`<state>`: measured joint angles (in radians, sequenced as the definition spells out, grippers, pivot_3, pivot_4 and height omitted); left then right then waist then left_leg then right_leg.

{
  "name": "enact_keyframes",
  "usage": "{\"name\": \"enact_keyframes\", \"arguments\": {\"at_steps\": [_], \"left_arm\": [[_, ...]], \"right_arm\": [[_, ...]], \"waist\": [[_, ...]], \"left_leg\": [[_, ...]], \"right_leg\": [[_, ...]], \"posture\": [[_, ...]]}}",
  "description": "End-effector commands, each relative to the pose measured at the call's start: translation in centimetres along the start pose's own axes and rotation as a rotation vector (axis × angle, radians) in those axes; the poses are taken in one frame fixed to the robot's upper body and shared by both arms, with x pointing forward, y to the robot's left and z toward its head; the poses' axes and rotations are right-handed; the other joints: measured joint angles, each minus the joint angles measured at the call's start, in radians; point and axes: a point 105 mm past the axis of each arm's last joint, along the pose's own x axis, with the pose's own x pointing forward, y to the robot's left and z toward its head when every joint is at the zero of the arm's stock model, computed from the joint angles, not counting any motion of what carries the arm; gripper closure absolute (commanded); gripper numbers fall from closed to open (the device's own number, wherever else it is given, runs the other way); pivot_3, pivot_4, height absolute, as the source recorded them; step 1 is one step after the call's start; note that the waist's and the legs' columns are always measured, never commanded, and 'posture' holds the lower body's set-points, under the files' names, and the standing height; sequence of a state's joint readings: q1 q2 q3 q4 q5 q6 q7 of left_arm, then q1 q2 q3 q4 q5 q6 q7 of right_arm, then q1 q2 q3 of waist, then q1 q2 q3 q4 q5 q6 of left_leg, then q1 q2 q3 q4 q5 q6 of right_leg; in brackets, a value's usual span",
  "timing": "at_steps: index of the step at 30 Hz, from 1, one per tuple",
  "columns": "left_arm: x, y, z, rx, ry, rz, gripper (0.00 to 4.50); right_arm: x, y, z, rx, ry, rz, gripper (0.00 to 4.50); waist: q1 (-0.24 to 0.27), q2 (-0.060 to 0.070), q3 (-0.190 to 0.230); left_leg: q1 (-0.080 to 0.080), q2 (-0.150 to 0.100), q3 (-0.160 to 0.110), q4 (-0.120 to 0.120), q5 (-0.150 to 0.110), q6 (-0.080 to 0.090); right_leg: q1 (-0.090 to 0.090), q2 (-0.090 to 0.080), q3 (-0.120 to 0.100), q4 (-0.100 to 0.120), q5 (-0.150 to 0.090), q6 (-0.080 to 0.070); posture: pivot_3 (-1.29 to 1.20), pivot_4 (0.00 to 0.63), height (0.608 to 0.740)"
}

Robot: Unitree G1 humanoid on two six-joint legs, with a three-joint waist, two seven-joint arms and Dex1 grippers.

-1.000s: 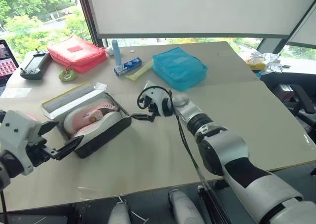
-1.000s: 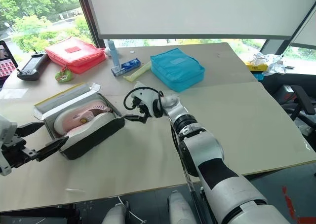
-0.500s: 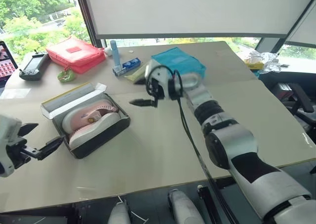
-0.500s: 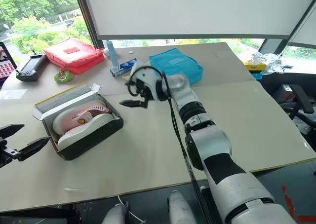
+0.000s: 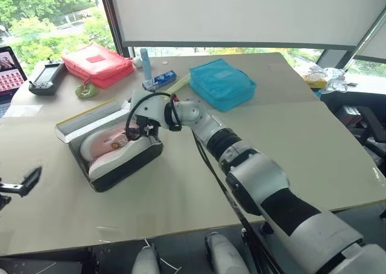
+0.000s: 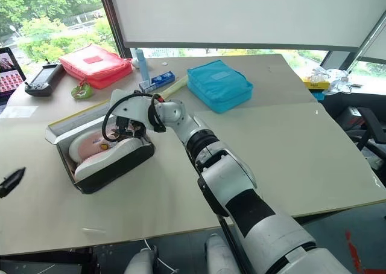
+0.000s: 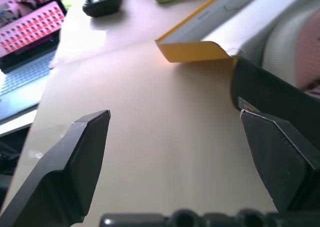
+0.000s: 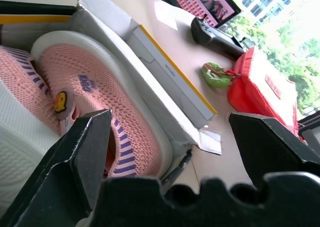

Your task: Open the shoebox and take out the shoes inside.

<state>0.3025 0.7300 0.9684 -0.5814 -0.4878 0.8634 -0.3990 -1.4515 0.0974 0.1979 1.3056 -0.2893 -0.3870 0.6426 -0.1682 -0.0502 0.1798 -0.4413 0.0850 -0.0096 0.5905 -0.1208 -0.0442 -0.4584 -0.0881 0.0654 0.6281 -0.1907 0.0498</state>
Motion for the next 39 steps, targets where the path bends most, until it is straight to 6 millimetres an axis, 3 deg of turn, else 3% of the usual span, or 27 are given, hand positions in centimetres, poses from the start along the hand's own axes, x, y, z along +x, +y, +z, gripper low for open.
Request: {"name": "enact_keyframes", "arguments": {"at_steps": [1,6,13,18,24,27,36,38,39], "left_arm": [[0.7,0.3,-0.6,0.007,-0.021,0.055,0.00],[1.8,-1.0,-0.1,-0.006,-0.054,-0.014,0.00],[1.7,-1.1,1.8,-0.051,-0.109,-0.104,0.00],[1.3,-0.7,1.9,-0.058,-0.105,-0.109,0.00],[1.9,-2.0,2.0,-0.068,-0.093,-0.164,0.00],[1.9,-2.8,2.4,-0.089,-0.105,-0.216,0.75],[2.4,-2.7,2.4,-0.081,-0.102,-0.220,4.15],[2.6,-2.6,1.9,-0.070,-0.085,-0.209,4.50],[2.8,-2.5,1.5,-0.056,-0.070,-0.199,4.50]], "right_arm": [[-3.3,-5.8,-0.8,0.034,0.041,-0.214,0.07],[-5.5,-7.0,-1.8,0.184,0.000,-0.197,0.07],[-7.2,-3.6,-2.5,0.304,-0.096,0.121,0.07],[-9.0,-3.5,-3.7,0.357,-0.102,0.144,0.07],[-10.3,-4.6,-5.1,0.411,-0.078,0.036,0.07],[-11.2,-5.0,-5.5,0.454,-0.079,0.016,0.80],[-12.4,-4.4,-7.8,0.449,0.002,-0.035,3.93],[-12.0,-4.1,-8.5,0.443,0.035,-0.060,4.45],[-11.8,-4.0,-8.9,0.432,0.059,-0.086,4.45]], "waist": [[0.009,-0.001,0.000],[0.018,-0.003,-0.002],[0.009,-0.002,-0.001],[0.016,-0.002,-0.001],[0.015,-0.002,-0.001],[0.016,-0.002,-0.001],[0.015,-0.002,-0.001],[0.016,-0.002,-0.001],[0.015,-0.002,-0.001]], "left_leg": [[0.000,0.000,0.000,0.000,0.000,0.000],[0.000,0.000,0.000,0.000,0.000,0.000],[0.002,0.001,-0.001,0.001,0.000,0.001],[0.001,0.001,-0.001,0.001,0.000,0.000],[0.001,0.001,-0.001,0.001,0.000,0.000],[0.001,0.001,-0.001,0.001,0.000,0.000],[0.001,0.000,-0.001,0.001,0.000,0.000],[0.001,0.000,-0.001,0.001,0.000,0.000],[0.001,0.000,-0.001,0.001,0.000,0.000]], "right_leg": [[0.000,0.000,0.000,0.000,0.000,0.000],[0.001,0.000,0.000,0.000,0.000,0.000],[0.001,0.002,0.000,0.002,0.001,0.002],[0.001,0.002,0.000,0.001,0.002,0.006],[0.001,0.002,0.000,0.002,-0.001,0.001],[0.001,0.002,0.000,0.002,0.000,0.001],[0.001,0.002,0.001,0.002,0.000,0.000],[0.001,0.002,0.001,0.002,0.000,0.000],[0.001,0.002,0.001,0.002,0.000,0.000]], "posture": [[0.00,0.150,0.729],[0.00,0.150,0.729],[0.00,0.150,0.729],[0.00,0.150,0.729],[0.00,0.150,0.729],[0.00,0.150,0.729],[0.00,0.150,0.729],[0.00,0.150,0.729],[0.00,0.150,0.729]]}}
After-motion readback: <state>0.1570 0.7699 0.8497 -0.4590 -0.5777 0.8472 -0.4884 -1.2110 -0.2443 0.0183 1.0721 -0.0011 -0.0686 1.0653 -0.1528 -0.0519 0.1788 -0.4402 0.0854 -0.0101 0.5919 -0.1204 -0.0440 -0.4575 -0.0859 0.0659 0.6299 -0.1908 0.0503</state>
